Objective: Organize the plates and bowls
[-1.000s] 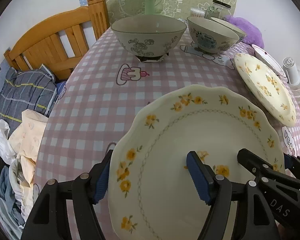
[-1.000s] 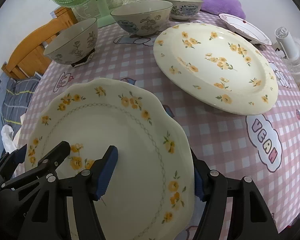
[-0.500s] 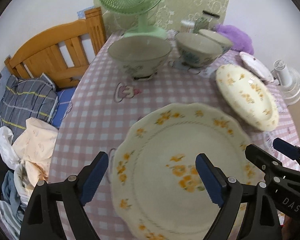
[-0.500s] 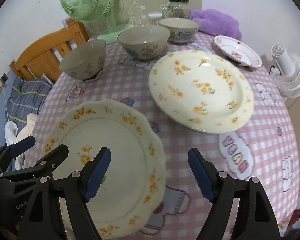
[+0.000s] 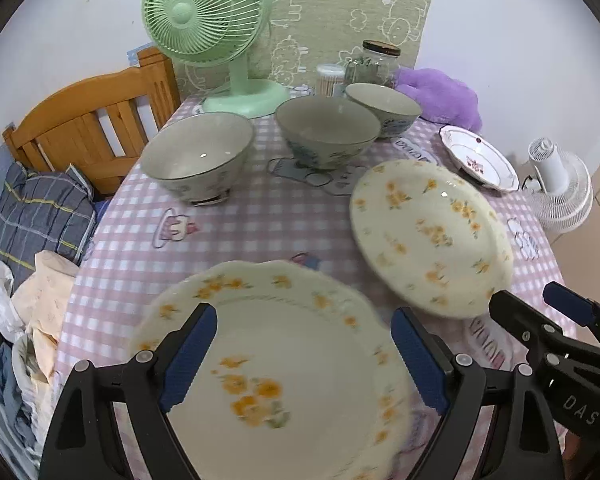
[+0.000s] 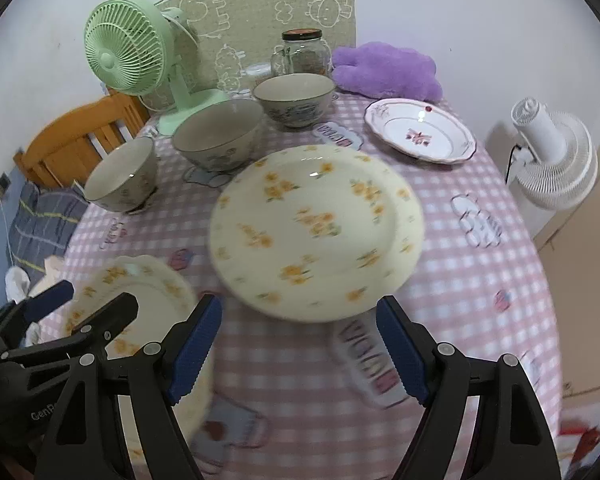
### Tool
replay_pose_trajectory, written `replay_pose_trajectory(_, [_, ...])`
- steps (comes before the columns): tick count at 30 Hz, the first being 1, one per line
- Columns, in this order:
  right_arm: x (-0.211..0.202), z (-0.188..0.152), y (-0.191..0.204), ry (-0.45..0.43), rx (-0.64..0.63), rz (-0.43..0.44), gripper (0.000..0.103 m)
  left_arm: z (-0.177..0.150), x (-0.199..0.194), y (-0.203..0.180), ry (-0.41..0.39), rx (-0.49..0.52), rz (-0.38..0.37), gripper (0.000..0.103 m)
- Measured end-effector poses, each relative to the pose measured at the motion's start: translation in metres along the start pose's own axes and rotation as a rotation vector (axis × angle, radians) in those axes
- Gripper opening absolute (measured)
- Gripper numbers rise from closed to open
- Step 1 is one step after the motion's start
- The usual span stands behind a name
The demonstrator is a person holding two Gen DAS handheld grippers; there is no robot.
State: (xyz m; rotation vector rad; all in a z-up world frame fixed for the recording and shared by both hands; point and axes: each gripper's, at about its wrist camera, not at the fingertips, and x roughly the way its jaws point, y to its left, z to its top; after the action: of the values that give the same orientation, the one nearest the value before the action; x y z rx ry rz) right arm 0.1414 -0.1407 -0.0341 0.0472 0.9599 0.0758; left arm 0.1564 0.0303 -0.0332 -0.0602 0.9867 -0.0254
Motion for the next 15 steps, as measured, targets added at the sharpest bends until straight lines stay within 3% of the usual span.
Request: replay_pose_trajectory(15, [0.034,0.068,-0.090,-0.013,-0.038,0.081,0.082,0.051,0.030,-0.073,-0.038,-0.091,0.083,0.090])
